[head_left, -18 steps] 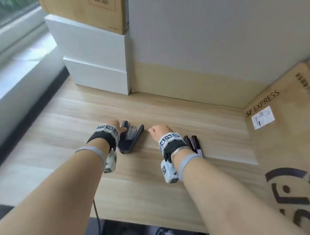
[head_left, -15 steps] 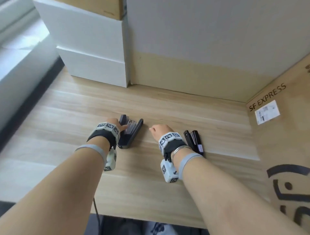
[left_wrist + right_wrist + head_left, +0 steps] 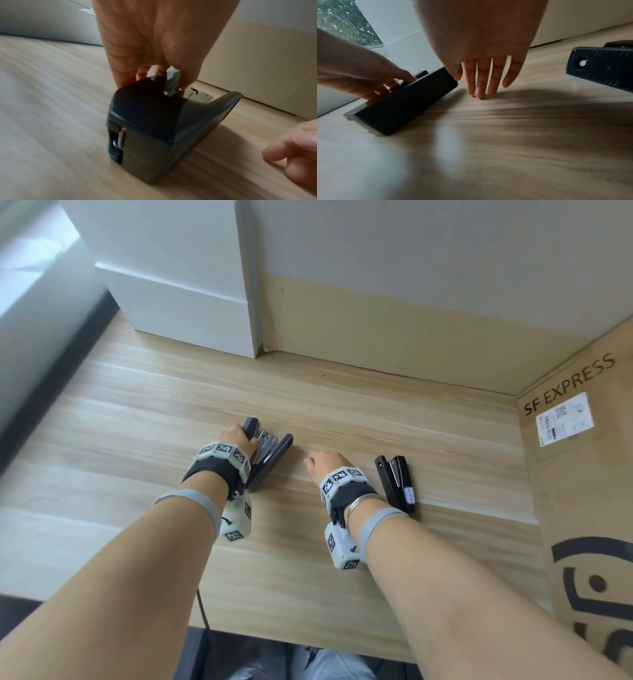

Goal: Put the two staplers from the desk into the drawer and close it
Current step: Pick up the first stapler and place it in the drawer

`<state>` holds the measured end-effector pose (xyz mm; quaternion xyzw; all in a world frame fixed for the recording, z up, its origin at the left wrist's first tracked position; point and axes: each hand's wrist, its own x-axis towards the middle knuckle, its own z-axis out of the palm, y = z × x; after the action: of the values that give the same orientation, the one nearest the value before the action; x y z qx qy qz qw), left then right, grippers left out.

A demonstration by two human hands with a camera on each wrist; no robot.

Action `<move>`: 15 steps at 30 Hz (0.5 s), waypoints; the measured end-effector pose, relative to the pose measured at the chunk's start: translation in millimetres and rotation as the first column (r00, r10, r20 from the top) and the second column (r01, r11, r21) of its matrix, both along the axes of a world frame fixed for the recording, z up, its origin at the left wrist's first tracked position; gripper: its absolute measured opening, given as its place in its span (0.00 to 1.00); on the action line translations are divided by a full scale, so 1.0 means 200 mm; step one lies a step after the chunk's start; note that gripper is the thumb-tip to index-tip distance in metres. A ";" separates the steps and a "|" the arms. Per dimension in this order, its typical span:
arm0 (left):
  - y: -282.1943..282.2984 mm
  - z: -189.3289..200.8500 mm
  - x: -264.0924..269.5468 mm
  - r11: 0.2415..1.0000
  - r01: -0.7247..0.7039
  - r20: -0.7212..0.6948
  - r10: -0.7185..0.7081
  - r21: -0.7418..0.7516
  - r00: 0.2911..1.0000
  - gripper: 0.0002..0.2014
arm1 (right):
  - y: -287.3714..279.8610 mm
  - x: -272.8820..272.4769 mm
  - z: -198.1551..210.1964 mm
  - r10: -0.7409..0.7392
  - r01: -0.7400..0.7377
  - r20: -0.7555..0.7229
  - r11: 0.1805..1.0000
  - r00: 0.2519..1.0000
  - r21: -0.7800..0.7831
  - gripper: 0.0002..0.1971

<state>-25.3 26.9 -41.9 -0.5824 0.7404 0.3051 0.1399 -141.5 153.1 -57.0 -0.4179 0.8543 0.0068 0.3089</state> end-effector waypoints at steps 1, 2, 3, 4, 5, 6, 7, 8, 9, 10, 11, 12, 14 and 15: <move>0.00 0.00 0.00 1.000 -0.018 -0.018 0.018 0.009 1.000 0.21 | 0.00 -0.01 0.00 0.005 -0.005 -0.003 1.000 1.000 -0.005 0.19; 0.01 0.01 0.00 0.999 -0.040 -0.032 0.040 0.023 0.999 0.21 | 0.00 -0.01 0.00 0.010 -0.010 -0.006 1.000 1.000 -0.004 0.19; 0.01 0.01 0.01 0.997 -0.064 -0.047 0.066 0.037 0.997 0.21 | 0.01 -0.01 0.00 0.017 -0.017 -0.009 1.000 1.000 -0.006 0.18; 0.01 0.01 0.01 0.995 -0.087 -0.063 0.090 0.053 0.994 0.22 | 0.01 -0.02 0.01 0.020 -0.020 -0.009 1.000 1.000 -0.002 0.19; 0.02 0.01 0.02 0.992 -0.105 -0.080 0.110 0.067 0.991 0.23 | 0.02 -0.02 0.01 0.022 -0.022 -0.012 1.000 1.000 0.001 0.19; 0.02 0.01 0.03 0.990 -0.119 -0.099 0.127 0.078 0.987 0.24 | 0.03 -0.03 0.01 0.021 -0.021 -0.013 1.000 1.000 0.007 0.19; 0.03 0.02 0.04 0.989 -0.128 -0.121 0.137 0.077 0.983 0.25 | 0.04 -0.03 0.01 0.024 -0.024 -0.017 1.000 1.000 0.010 0.19; 0.04 0.02 0.04 0.990 -0.127 -0.138 0.135 0.069 0.981 0.25 | 0.04 -0.03 0.01 0.027 -0.027 -0.021 1.000 0.999 0.016 0.19; 0.05 0.02 0.05 0.992 -0.112 -0.148 0.118 0.052 0.982 0.25 | 0.05 -0.03 0.02 0.032 -0.031 -0.026 0.999 0.999 0.021 0.19; 0.06 0.03 0.05 0.996 -0.087 -0.147 0.090 0.032 0.985 0.25 | 0.06 -0.03 0.02 0.037 -0.036 -0.031 0.999 0.999 0.026 0.19; 0.06 0.03 0.05 0.998 -0.057 -0.145 0.058 0.012 0.988 0.25 | 0.06 -0.03 0.02 0.045 -0.044 -0.037 0.999 0.998 0.028 0.19; 0.07 0.04 0.06 0.999 -0.034 -0.145 0.033 -0.001 0.989 0.26 | 0.07 -0.03 0.02 0.053 -0.052 -0.042 0.998 0.998 0.029 0.19; 0.09 0.05 0.07 1.000 -0.016 -0.154 0.015 -0.008 0.988 0.27 | 0.08 -0.02 0.02 0.069 -0.067 -0.059 0.997 0.996 0.026 0.19; 0.10 0.05 0.08 1.000 -0.017 -0.158 0.016 -0.008 0.987 0.27 | 0.09 -0.01 0.02 0.076 -0.075 -0.062 0.997 0.995 0.024 0.19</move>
<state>-9.6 47.1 -31.0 -0.5632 0.7457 0.3481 0.0755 -143.9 170.3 -53.8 -0.4462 0.8471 0.0410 0.2859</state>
